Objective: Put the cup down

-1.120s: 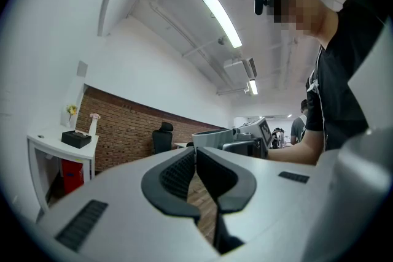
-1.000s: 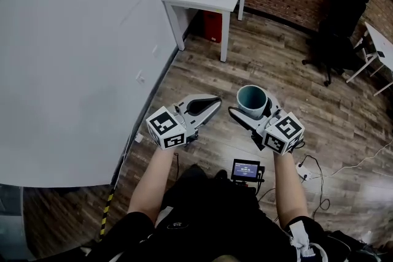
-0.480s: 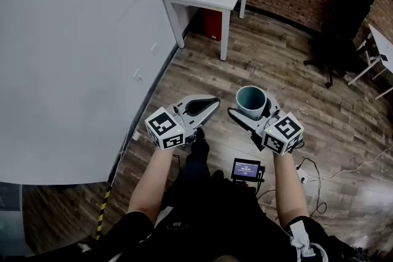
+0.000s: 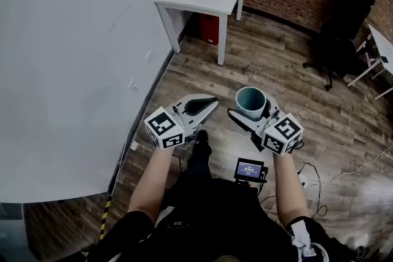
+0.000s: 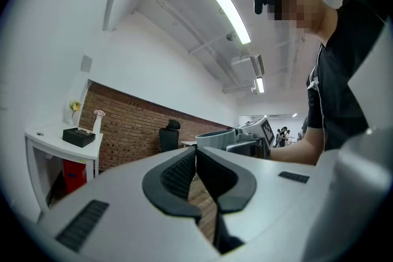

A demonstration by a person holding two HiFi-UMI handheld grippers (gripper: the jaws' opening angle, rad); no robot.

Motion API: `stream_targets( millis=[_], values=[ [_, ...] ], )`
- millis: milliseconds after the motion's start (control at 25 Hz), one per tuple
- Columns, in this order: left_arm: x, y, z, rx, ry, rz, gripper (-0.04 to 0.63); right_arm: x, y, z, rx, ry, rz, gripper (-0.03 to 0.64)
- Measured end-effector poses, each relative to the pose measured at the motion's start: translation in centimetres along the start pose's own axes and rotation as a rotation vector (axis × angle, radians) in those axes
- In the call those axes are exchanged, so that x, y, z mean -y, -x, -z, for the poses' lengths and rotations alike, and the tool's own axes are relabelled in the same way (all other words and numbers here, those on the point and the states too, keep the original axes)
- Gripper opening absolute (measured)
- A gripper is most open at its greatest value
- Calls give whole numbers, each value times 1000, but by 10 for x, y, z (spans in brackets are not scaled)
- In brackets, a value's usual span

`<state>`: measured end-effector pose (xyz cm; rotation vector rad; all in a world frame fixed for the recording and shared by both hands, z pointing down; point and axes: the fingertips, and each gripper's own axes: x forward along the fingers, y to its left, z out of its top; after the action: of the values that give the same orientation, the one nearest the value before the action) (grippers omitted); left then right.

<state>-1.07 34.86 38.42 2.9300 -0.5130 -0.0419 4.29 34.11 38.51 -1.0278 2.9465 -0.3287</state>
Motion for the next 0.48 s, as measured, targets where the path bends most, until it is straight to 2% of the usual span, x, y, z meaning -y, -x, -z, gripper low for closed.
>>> stream_targets(
  millis=[480],
  values=[
    [-125, -27, -19, -13, 11, 41, 8, 88, -88, -20, -16, -26, 52, 402]
  ],
)
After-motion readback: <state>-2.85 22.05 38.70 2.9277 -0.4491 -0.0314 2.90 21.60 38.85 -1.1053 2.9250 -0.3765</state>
